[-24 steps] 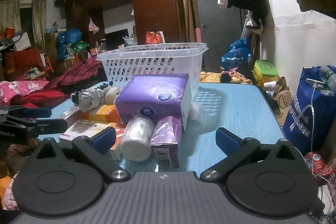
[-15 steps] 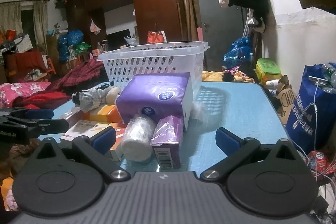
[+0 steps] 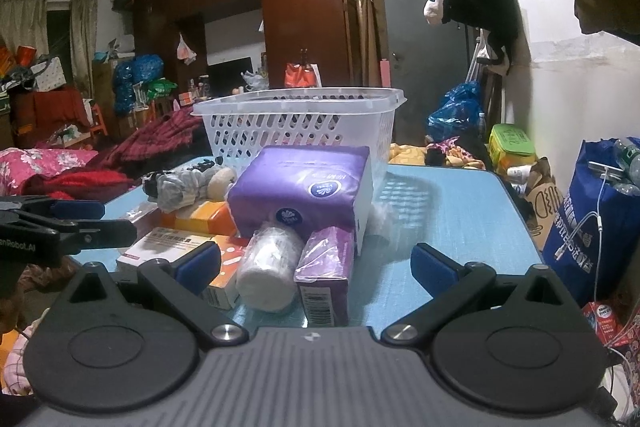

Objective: Organize objects

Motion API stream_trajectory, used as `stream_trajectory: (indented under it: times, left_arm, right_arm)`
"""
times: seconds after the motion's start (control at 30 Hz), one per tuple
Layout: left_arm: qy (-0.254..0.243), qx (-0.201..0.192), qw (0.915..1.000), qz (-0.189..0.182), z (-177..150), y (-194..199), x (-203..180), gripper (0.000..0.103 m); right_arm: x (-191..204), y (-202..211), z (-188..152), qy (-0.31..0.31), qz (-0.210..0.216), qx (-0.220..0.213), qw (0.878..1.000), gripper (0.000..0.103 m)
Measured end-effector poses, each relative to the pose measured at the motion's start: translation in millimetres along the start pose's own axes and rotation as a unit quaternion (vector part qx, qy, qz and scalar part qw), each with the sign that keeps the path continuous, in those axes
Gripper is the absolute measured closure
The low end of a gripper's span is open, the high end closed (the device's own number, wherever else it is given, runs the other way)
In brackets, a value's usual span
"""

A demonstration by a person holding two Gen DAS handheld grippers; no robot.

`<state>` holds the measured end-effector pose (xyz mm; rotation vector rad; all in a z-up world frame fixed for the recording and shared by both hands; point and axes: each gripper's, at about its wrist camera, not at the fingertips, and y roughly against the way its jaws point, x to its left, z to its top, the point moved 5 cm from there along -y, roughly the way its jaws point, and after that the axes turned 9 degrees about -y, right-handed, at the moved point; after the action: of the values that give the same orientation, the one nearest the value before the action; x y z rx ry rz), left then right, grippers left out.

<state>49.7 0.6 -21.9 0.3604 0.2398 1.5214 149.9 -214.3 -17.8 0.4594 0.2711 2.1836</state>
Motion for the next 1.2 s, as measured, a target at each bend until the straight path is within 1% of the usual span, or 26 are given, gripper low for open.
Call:
stream_trajectory:
  times: [0.07,0.23,0.37,0.57,0.67,0.77,0.83,0.87,0.9,0.93,1.07,1.2]
  left_arm:
    - [0.000,0.000,1.0000,0.000,0.0,0.0,-0.3,0.000]
    - [0.000,-0.002,1.0000,0.005,0.1,0.2,1.4,0.000]
    - [-0.001,-0.002,1.0000,0.006,0.2,-0.6,1.4,0.000]
    - [-0.001,-0.004,1.0000,0.009,0.4,-1.4,2.1,0.000]
    - [-0.005,-0.014,0.9997,0.018,2.1,-1.1,3.5,0.000]
    - [-0.024,-0.031,0.9986,0.036,4.9,-2.6,5.1,0.000]
    - [-0.021,-0.041,0.9983,0.036,6.2,-7.4,9.1,0.000]
    - [-0.020,-0.032,0.9989,0.027,5.0,-11.4,10.9,0.000]
    - [-0.024,-0.015,0.9994,0.018,3.2,-16.2,11.9,0.000]
    - [-0.024,-0.010,0.9995,0.015,1.8,-18.5,13.6,0.000]
    - [-0.021,-0.016,0.9993,0.028,-0.7,-18.1,25.1,0.000]
    - [-0.009,-0.013,0.9995,0.026,-4.2,-18.2,37.5,0.000]
  right_arm:
    - [0.1,0.5,-0.5,0.000,0.001,-0.001,1.000,0.000]
    - [4.8,3.2,-0.2,0.017,0.001,-0.020,1.000,0.000]
    - [7.7,2.2,-1.1,0.026,0.003,-0.016,1.000,0.000]
    - [2.0,-0.5,0.0,0.004,0.018,-0.008,1.000,0.000]
    - [-1.7,-1.7,0.1,-0.007,0.029,-0.007,1.000,0.000]
    - [-5.8,-1.7,0.1,-0.008,0.014,-0.022,1.000,0.000]
    - [-7.3,0.0,0.0,-0.003,0.008,-0.038,0.999,0.000]
    - [-7.9,0.0,-0.2,-0.001,0.007,-0.042,0.999,0.000]
    - [-7.9,-0.5,-0.5,0.002,0.008,-0.043,0.999,0.000]
    - [-7.4,-1.9,-1.0,0.006,0.007,-0.043,0.999,0.002]
    - [-8.9,-10.6,-4.1,0.017,-0.001,-0.032,0.999,0.010]
    - [-13.8,-14.6,-9.0,0.007,0.008,-0.015,1.000,0.011]
